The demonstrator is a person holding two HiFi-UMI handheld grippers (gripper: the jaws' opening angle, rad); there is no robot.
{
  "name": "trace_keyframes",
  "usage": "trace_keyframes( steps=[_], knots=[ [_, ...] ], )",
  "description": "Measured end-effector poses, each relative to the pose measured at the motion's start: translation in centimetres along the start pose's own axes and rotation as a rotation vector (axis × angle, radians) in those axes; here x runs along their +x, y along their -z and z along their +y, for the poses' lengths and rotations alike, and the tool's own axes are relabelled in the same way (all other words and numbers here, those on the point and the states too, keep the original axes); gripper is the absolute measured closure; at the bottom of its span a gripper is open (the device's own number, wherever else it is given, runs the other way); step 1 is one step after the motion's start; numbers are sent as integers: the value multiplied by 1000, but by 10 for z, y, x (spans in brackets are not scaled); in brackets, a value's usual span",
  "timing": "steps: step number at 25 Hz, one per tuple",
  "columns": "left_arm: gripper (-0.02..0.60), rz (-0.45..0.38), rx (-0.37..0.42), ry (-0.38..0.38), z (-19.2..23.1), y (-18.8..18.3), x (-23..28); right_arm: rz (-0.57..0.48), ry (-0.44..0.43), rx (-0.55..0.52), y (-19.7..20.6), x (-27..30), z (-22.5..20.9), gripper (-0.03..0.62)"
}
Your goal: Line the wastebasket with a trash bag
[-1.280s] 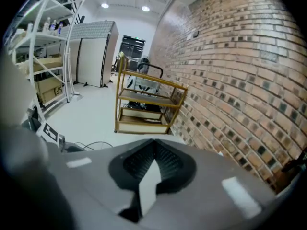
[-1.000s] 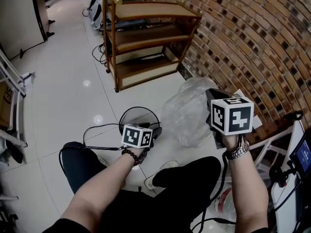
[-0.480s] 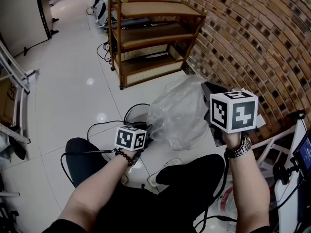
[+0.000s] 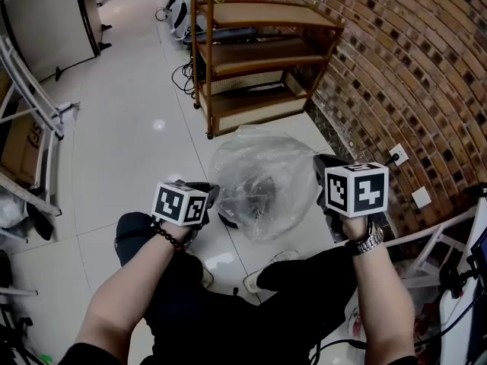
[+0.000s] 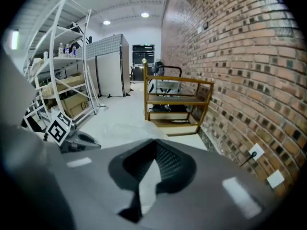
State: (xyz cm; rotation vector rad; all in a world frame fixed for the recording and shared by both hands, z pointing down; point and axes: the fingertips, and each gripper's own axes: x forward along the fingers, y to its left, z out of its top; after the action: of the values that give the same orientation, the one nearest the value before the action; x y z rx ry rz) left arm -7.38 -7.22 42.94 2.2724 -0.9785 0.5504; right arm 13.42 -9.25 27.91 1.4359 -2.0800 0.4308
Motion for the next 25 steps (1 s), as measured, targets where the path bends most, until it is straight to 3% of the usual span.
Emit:
trace_keyframes(
  steps=[5, 8, 13, 15, 25],
  knots=[
    [574, 81, 32, -34, 12, 0, -23, 44, -81, 48, 26, 23, 21, 592],
    [574, 130, 33, -39, 16, 1, -30, 76, -83, 61, 41, 31, 25, 592],
    [574, 218, -69, 26, 18, 8, -33, 108, -106, 71, 58, 39, 33, 592],
    [574, 251, -76, 25, 22, 11, -32, 124, -116, 84, 67, 43, 35, 592],
    [574, 370, -19, -67, 51, 28, 6, 180, -25, 54, 110, 80, 13, 592]
  ],
)
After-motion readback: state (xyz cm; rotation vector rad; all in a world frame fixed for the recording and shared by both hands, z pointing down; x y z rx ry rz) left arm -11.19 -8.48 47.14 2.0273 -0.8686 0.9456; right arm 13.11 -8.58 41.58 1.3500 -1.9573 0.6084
